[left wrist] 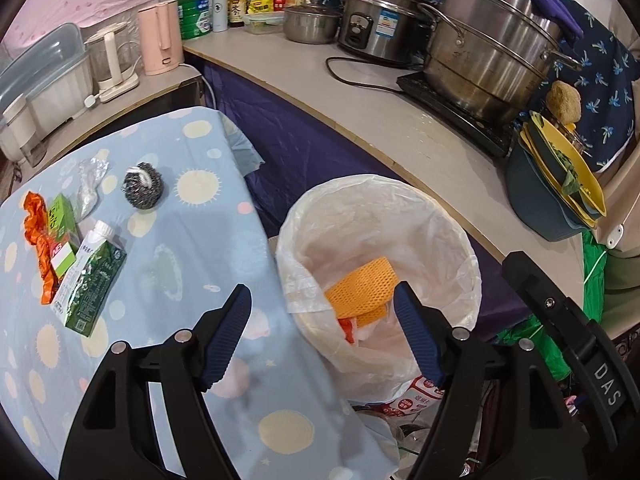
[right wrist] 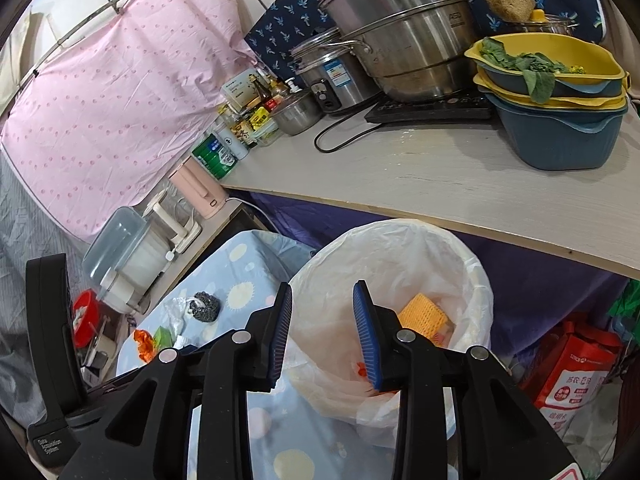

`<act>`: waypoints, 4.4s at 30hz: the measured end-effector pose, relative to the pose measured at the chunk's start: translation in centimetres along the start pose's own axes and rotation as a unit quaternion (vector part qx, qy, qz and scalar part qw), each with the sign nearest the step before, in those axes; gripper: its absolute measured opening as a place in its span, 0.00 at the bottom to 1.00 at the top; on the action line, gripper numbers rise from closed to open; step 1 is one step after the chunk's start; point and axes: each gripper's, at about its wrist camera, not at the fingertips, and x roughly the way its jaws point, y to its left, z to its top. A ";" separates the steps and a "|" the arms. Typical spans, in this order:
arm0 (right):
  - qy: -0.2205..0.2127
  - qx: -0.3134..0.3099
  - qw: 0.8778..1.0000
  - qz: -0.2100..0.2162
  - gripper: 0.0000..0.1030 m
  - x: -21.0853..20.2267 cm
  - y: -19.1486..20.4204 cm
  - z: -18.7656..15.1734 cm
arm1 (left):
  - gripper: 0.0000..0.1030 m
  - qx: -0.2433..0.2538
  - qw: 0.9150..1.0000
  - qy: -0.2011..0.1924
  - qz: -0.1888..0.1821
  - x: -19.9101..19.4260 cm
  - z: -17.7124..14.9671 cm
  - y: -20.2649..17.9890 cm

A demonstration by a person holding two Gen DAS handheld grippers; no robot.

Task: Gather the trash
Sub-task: 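Move both grippers back over the table toward the remaining trash, then grasp the orange plastic bag with the left gripper while the right gripper grasps the milk carton, then carry the orange bag and milk carton over the bin with both grippers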

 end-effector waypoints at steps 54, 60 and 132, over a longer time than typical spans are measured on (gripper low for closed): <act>0.185 -0.160 0.968 0.058 0.62 15.9 27.5 -18.1 | 0.70 -0.292 0.947 -0.011 0.133 -6.9 -9.4 37.6; 0.187 -0.155 0.969 0.033 0.62 18.4 29.1 -19.3 | 0.70 -0.300 0.944 -0.001 0.134 -5.9 -9.6 39.5; 0.137 -0.176 0.974 0.031 0.51 13.0 21.2 -13.9 | 0.29 -0.207 0.972 0.015 0.111 -0.9 -4.9 30.0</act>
